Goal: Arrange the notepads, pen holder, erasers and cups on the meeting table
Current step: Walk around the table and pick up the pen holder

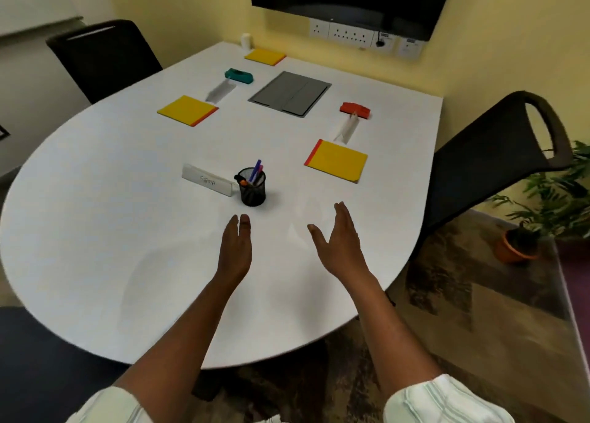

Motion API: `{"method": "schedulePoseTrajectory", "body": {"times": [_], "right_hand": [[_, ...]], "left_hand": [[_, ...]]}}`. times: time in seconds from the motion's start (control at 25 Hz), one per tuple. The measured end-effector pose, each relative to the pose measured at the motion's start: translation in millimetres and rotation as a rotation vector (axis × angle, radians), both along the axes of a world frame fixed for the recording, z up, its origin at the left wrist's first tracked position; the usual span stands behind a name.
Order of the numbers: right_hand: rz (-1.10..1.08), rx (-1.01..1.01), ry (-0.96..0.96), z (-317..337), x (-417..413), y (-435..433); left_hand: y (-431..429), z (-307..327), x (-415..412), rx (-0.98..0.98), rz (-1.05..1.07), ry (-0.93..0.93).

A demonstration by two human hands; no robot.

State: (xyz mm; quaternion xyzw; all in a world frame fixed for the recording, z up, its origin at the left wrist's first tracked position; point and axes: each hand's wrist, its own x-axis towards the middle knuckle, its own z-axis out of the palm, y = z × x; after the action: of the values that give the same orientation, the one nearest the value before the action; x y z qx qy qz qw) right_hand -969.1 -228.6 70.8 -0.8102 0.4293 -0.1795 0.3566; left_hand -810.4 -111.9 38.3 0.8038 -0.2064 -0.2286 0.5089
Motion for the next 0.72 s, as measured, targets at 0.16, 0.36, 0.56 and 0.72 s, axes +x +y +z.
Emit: {"method": "schedulePoseTrajectory", "body": {"times": [0.16,0.36,0.56,0.72], "right_hand": [[0.029,0.065,0.003,-11.2,51.6,-31.4],[0.134,0.239,0.059,-45.1,120.2,-82.9],[0.25,0.333,0.134,-82.5,181.1,-132.3],[0.361,0.38,0.169,-121.8,229.9,-165.7]], "left_hand": [[-30.5,-8.8,52.4,0.007,0.014,0.119],[-72.3,-30.7,107.1,0.114,0.022,0.085],[-101.2,-55.3,132.4,0.132,0.045,0.192],[-120.9,-78.4,162.1,0.131,0.021,0.195]]}}
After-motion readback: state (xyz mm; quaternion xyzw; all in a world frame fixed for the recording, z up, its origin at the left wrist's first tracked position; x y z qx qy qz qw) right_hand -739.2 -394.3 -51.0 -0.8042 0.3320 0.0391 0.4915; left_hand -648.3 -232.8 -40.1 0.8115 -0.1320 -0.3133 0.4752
